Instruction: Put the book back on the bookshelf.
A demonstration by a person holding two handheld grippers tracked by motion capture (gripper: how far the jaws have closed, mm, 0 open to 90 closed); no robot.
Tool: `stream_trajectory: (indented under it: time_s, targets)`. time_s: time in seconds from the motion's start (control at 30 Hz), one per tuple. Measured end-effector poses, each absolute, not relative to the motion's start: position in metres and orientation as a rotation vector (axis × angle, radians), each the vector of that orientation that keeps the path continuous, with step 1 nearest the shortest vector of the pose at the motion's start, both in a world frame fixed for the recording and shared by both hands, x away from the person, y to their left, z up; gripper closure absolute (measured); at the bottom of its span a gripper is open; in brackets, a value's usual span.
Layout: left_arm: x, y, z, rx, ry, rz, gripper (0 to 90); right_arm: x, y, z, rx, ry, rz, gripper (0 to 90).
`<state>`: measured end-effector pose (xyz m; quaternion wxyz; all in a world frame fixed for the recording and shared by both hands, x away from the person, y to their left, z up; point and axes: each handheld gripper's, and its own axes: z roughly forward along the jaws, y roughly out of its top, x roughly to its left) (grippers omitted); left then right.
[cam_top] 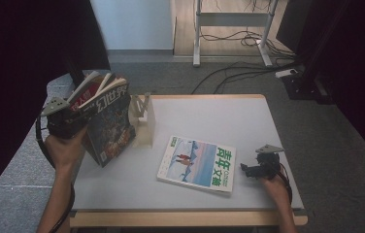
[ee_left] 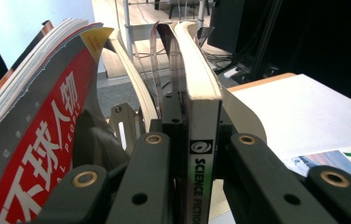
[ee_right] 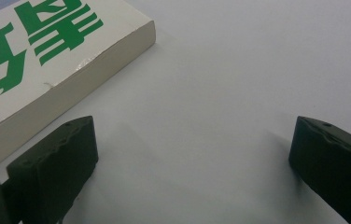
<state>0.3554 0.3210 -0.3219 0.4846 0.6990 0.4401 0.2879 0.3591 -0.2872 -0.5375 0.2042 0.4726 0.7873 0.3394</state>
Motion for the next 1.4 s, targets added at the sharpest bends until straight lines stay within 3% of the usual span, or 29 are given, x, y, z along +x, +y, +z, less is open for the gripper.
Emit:
stream_trajectory:
  time_s: [0.87, 1.4]
  targets:
    - [0.342, 0.309, -0.324, 1.719, 1.061, 0.776, 81.3, 0.359, -0.287, -0.538, 1.317, 2.196, 0.946, 0.7]
    - [0.329, 0.325, -0.336, 1.722, 1.126, 0.700, 80.9, 0.359, -0.287, -0.538, 1.319, 2.196, 0.947, 0.7]
